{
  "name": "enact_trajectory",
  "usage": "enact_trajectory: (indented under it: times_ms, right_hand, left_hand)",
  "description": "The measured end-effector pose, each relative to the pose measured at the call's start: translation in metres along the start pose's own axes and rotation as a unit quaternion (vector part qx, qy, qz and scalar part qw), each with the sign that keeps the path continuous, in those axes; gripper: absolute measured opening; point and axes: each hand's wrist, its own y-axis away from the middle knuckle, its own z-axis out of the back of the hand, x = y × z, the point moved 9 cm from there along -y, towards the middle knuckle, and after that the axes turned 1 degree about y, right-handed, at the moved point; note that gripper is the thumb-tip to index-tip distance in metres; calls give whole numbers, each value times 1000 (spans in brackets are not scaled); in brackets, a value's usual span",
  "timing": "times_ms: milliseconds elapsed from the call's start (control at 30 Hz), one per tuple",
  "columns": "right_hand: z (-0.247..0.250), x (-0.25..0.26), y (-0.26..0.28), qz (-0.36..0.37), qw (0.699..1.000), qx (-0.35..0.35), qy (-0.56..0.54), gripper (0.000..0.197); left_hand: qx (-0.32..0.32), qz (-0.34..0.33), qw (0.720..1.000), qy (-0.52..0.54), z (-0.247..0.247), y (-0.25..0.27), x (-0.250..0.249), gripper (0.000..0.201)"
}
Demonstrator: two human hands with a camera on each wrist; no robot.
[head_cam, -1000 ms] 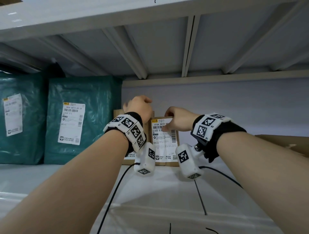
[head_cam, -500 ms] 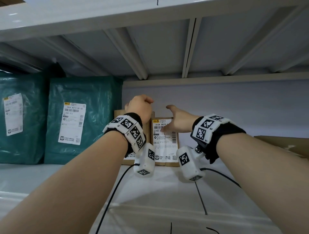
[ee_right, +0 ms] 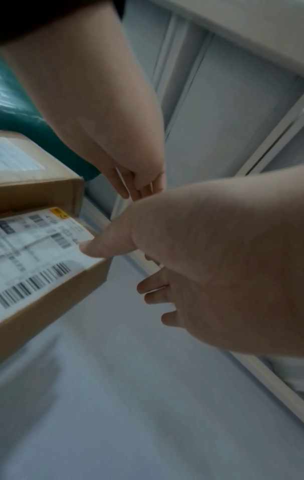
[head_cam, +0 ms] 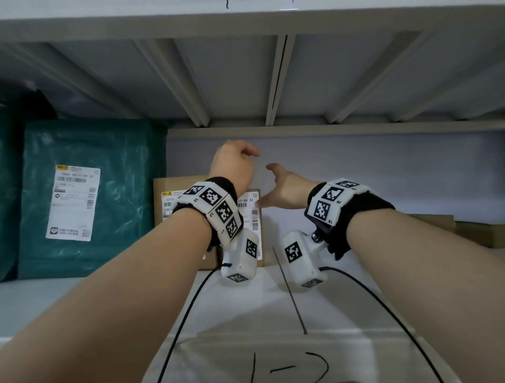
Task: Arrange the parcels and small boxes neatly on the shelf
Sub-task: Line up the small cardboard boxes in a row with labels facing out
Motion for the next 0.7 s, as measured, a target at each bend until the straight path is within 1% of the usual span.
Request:
enact_trajectory:
  times_ms: [100, 200, 333, 467, 533, 600, 700]
  right_hand:
    - [14, -19, 12, -39, 999, -15, 5, 100]
    - [30, -41, 27, -78, 996, -28, 20, 99]
    - [54, -70, 49, -123, 991, -46, 32, 92]
    - [68, -100, 64, -155, 984, -37, 75, 81]
    - [74, -113, 69, -157, 981, -21, 108, 71]
    - [77, -129, 72, -164, 976, 4, 143, 62]
    - [82, -159, 69, -178, 965, 46, 186, 58]
  left_hand:
    - [83, 10, 996, 9, -34, 6, -12, 43]
    - [147, 33, 988, 37, -67, 16, -24, 42]
    - [212, 42, 975, 44, -106, 34, -45, 41]
    - [267, 48, 962, 30, -140, 52, -61, 40]
    - [279, 64, 958, 17, -153, 56, -66, 39]
    - [275, 82, 957, 33, -166, 56, -70, 38]
    - [261, 112, 958, 49, -184, 56, -79, 36]
